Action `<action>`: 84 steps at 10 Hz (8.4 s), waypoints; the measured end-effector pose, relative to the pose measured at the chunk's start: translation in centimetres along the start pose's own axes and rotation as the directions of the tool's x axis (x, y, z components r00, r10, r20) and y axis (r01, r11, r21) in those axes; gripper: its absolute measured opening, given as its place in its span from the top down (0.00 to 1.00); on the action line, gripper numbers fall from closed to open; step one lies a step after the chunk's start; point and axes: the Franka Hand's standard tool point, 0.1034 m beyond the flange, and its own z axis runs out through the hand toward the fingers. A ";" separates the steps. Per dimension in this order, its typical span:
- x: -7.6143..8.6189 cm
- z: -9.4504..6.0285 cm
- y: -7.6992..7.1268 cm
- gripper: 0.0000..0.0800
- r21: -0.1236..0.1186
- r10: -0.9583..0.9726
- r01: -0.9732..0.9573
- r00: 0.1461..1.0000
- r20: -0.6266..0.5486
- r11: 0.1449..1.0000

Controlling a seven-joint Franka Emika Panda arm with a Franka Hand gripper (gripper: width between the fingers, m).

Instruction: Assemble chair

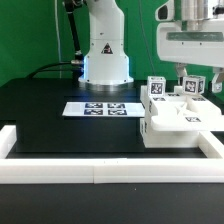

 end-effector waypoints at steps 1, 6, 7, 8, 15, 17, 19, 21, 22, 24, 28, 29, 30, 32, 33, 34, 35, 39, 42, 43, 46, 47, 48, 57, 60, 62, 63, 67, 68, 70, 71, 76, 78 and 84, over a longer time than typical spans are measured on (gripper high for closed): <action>0.1 0.0 0.0 0.19 -0.003 -0.084 0.084 0.996 -0.004 0.996; 0.1 0.0 0.0 0.20 -0.011 -0.268 0.268 0.963 -0.010 0.963; 0.1 0.0 0.0 0.42 -0.011 -0.268 0.268 0.963 -0.010 0.963; 0.1 0.0 0.0 0.64 -0.012 -0.267 0.267 0.964 -0.011 0.964; 0.1 0.0 0.0 0.66 -0.007 -0.013 0.013 1.000 -0.012 1.000; 0.1 0.0 0.0 0.66 -0.005 0.135 -0.135 0.991 -0.012 0.991; 0.1 0.0 0.0 0.66 -0.004 0.246 -0.246 0.969 -0.012 0.969; 0.0 0.0 0.0 0.66 -0.003 0.349 -0.349 0.937 -0.012 0.937; 0.0 0.0 0.0 0.66 -0.001 0.422 -0.422 0.907 -0.010 0.907; -0.1 0.0 0.0 0.66 0.001 0.572 -0.572 0.821 -0.004 0.821; -0.1 0.1 0.0 0.66 0.002 0.719 -0.719 0.695 -0.001 0.695; -0.1 0.1 -0.1 0.66 0.001 0.772 -0.772 0.636 0.004 0.636; -0.1 0.1 0.0 0.66 0.001 0.796 -0.796 0.605 0.004 0.605; -0.1 0.1 -0.1 0.66 -0.001 0.816 -0.816 0.578 0.008 0.578; -0.1 0.1 -0.1 0.66 -0.002 0.818 -0.818 0.575 0.011 0.575; -0.1 0.1 -0.1 0.66 -0.002 0.828 -0.828 0.561 0.014 0.561; -0.1 0.1 -0.1 0.66 -0.003 0.831 -0.831 0.556 0.017 0.556; -0.1 0.1 -0.1 0.54 -0.004 0.805 -0.805 0.593 0.019 0.593; -0.3 0.2 0.1 0.21 -0.012 0.701 -0.701 0.712 0.018 0.713; -0.3 0.2 0.1 0.21 -0.009 0.612 -0.612 0.790 0.019 0.791; -0.5 0.2 0.0 0.19 -0.005 0.391 -0.391 0.920 0.020 0.920; -0.5 0.2 0.0 0.19 -0.004 0.308 -0.308 0.951 0.018 0.951; -0.4 0.2 0.0 0.19 -0.002 0.205 -0.205 0.979 0.017 0.979; 0.5 0.1 0.3 0.19 -0.042 -0.474 0.473 0.880 -0.015 0.880; 0.7 0.0 0.3 0.19 -0.064 -0.625 0.623 0.780 -0.017 0.779; 0.7 0.1 0.4 0.53 -0.064 -0.620 0.618 0.784 -0.017 0.784; 0.7 0.1 0.4 0.66 -0.064 -0.620 0.618 0.785 -0.016 0.784; 0.7 0.1 0.4 0.66 -0.061 -0.522 0.520 0.853 -0.023 0.852; 0.7 0.1 0.4 0.66 -0.060 -0.458 0.456 0.889 -0.028 0.888; 0.6 0.1 0.4 0.66 -0.055 -0.337 0.335 0.941 -0.035 0.941; 0.6 0.1 0.4 0.66 -0.053 -0.272 0.270 0.961 -0.038 0.961; 0.6 0.2 0.4 0.66 -0.040 0.007 -0.009 0.999 -0.050 0.999; 0.5 0.2 0.4 0.66 -0.029 0.179 -0.181 0.983 -0.050 0.983; 0.4 0.2 0.3 0.66 -0.008 0.520 -0.520 0.853 -0.044 0.854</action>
Offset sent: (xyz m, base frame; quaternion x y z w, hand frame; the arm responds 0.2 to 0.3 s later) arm 0.0007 0.0006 0.0002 -0.0061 0.0133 -0.1277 0.9917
